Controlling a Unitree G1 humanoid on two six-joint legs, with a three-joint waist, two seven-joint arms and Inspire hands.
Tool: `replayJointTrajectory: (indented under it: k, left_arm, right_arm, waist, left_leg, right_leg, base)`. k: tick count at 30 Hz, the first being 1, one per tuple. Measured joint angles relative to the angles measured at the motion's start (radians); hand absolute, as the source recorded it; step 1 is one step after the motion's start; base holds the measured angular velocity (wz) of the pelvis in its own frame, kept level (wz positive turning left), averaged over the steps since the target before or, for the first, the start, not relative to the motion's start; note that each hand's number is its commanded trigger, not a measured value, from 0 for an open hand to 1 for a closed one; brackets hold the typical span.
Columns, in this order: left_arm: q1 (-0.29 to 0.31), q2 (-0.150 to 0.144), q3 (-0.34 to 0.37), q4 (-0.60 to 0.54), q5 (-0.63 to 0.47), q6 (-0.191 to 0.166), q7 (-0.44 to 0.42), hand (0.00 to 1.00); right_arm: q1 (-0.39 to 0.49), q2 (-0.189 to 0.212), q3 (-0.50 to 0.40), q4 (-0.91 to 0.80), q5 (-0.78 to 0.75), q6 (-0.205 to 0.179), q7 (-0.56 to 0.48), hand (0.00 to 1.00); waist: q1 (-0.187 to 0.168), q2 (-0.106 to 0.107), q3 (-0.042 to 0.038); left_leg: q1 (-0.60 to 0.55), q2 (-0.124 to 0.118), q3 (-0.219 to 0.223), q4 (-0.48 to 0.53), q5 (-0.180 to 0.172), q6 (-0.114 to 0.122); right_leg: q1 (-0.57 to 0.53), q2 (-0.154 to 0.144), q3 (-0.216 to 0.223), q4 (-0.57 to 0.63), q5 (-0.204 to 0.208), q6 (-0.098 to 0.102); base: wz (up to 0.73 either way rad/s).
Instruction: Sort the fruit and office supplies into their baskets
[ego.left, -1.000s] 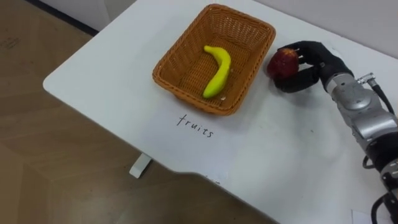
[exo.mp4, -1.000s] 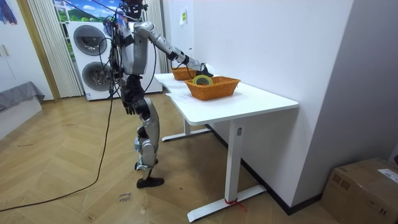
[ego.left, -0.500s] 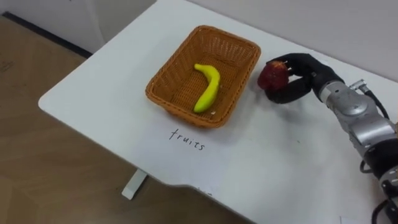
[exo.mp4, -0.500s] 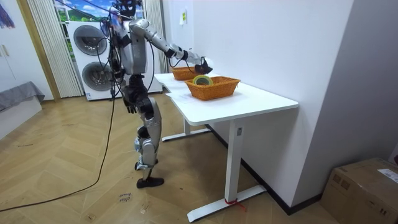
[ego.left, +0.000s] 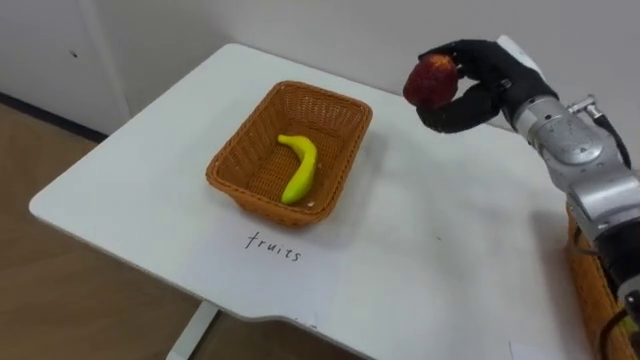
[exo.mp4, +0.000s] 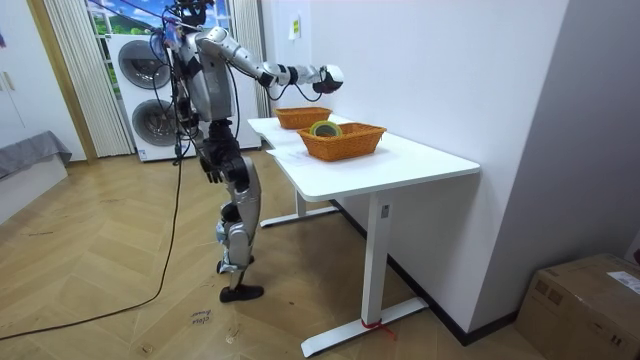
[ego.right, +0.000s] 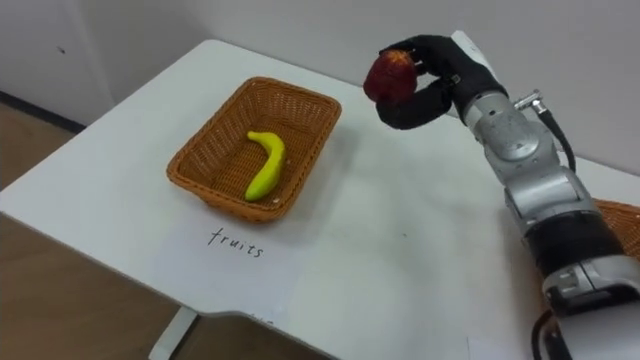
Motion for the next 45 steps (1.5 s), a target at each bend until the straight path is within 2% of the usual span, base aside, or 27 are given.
replayJointTrajectory:
  k: [4,9,11,15,21,23,25,26,28,31,38,45]
  left_arm:
    - [0.0,0.0,0.002,0.0,0.002,0.0,-0.003,0.0]
    - [0.002,0.0,0.055,0.0,0.022,0.001,-0.02,0.0]
    - [0.0,0.002,0.071,0.0,0.023,0.001,-0.026,0.0]
    - [-0.001,0.01,0.074,0.0,0.025,0.001,-0.06,0.0]
    - [0.006,0.024,0.071,0.0,0.047,0.001,-0.103,0.0]
    - [0.015,0.03,0.072,0.0,0.053,0.001,-0.106,0.0]
    - [0.021,0.032,0.072,-0.001,0.053,0.002,-0.107,0.0]
    - [0.028,0.032,0.072,-0.001,0.053,0.002,-0.107,0.0]
    - [0.035,0.033,0.072,-0.001,0.053,0.006,-0.107,0.0]
    - [0.038,0.033,0.071,-0.002,0.053,0.021,-0.112,0.0]
    - [0.059,0.032,0.069,-0.005,0.056,0.042,-0.134,0.0]
    - [0.073,0.032,0.071,-0.043,0.131,0.051,-0.168,0.0]
  right_arm:
    - [0.0,-0.005,0.0,-0.048,0.003,0.0,-0.015,1.0]
    - [0.0,-0.005,0.003,-0.074,0.002,0.0,-0.015,1.0]
    - [0.0,-0.006,0.004,-0.092,0.002,0.002,-0.013,1.0]
    - [0.0,-0.006,0.005,-0.128,-0.009,0.002,0.004,1.0]
    - [0.0,-0.006,0.015,-0.171,-0.032,0.002,0.01,1.0]
    - [0.0,-0.006,0.035,-0.178,-0.032,0.003,0.008,1.0]
    - [0.0,-0.006,0.062,-0.183,-0.029,0.003,0.008,1.0]
    - [0.001,-0.006,0.081,-0.185,-0.029,0.004,0.009,1.0]
    - [0.006,-0.004,0.101,-0.189,-0.029,0.013,0.011,1.0]
    - [0.026,0.0,0.105,-0.189,-0.03,0.022,0.015,1.0]
    - [0.046,0.02,0.106,-0.177,-0.032,0.038,0.057,1.0]
    - [0.047,0.029,0.106,-0.152,-0.076,0.049,0.069,1.0]
  waist:
    - [0.001,-0.003,0.002]
    - [0.007,-0.003,0.0035]
    - [0.012,-0.005,0.0104]
    - [0.025,-0.01,0.0133]
    - [0.038,-0.022,0.0111]
    - [0.053,-0.029,0.0065]
    - [0.055,-0.031,0.0061]
    - [0.057,-0.029,0.0087]
    - [0.063,-0.03,0.0084]
    - [0.079,-0.028,0.0096]
    - [0.086,-0.018,0.0166]
    - [0.11,-0.02,0.0149]
  left_leg:
    - [0.007,0.0,-0.004,-0.007,0.0,0.0]
    - [0.008,-0.001,-0.011,-0.011,0.0,0.0]
    - [0.007,-0.001,-0.011,-0.014,0.0,0.0]
    - [0.006,-0.001,-0.009,-0.015,-0.001,-0.001]
    - [0.006,-0.004,-0.027,-0.014,-0.001,-0.001]
    - [0.011,-0.005,-0.028,-0.014,-0.001,-0.001]
    - [0.015,-0.007,-0.029,-0.012,-0.001,-0.001]
    - [0.019,-0.008,-0.033,-0.011,-0.001,0.0]
    - [0.022,-0.011,-0.038,-0.011,-0.002,0.0]
    - [0.023,-0.015,-0.052,-0.007,-0.004,0.002]
    - [0.021,-0.018,-0.058,0.012,-0.005,0.001]
    - [0.028,-0.021,-0.062,0.019,-0.007,0.001]
  right_leg:
    - [0.01,0.002,-0.001,-0.012,0.001,0.001]
    - [0.01,0.002,-0.008,-0.013,0.001,0.001]
    - [0.009,0.002,-0.009,-0.012,0.001,0.001]
    - [0.009,0.002,-0.009,-0.012,0.001,0.002]
    - [0.02,0.001,-0.026,-0.011,0.001,0.003]
    - [0.027,0.0,-0.033,-0.012,0.0,0.005]
    - [0.032,-0.002,-0.037,-0.012,0.0,0.005]
    - [0.039,-0.004,-0.044,-0.013,0.0,0.005]
    - [0.048,-0.006,-0.048,-0.013,-0.002,0.008]
    - [0.058,-0.007,-0.053,-0.013,-0.004,0.011]
    - [0.071,-0.006,-0.063,-0.015,-0.006,0.011]
    - [0.074,-0.003,-0.049,-0.015,-0.016,0.013]
  base:
    - [0.01]
    - [0.03]
    - [0.0]
    - [0.0]
    - [0.09]
    - [0.05]
    - [0.06]
    - [0.1]
    - [0.1]
    - [0.1]
    - [0.03]
    - [0.02]
